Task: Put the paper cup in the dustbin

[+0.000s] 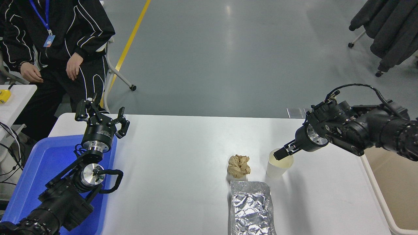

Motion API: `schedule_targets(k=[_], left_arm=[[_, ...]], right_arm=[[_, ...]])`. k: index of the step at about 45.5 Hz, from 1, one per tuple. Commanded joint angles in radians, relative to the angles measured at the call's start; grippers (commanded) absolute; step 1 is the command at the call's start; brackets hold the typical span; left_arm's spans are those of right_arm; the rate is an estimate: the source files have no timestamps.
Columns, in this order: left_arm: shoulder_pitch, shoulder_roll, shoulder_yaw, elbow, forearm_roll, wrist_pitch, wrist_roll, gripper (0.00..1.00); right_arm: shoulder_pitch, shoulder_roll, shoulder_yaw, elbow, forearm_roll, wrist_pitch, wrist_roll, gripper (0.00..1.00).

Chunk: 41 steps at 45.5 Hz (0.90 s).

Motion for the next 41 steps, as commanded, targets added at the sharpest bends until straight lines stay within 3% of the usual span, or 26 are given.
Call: schedule_targets(k=[1,18,41], left_arm=[[0.000,0.001,0.000,0.000,0.000,0.000,0.000,1.00],[0.000,0.001,0.000,0.000,0.000,0.000,0.000,1.00],[0.000,0.001,0.000,0.000,0.000,0.000,-0.001,1.00]], right_arm=[[-0.008,0.003,-0.034,-0.004,-0.005,-0.012,0.000,0.33],[-0.006,0.001,-0.037,-0.003,0.001,-0.011,0.003,0.00],[0.001,-0.010,0.008,-0.065,0.031,-0.018,0.020,0.00]])
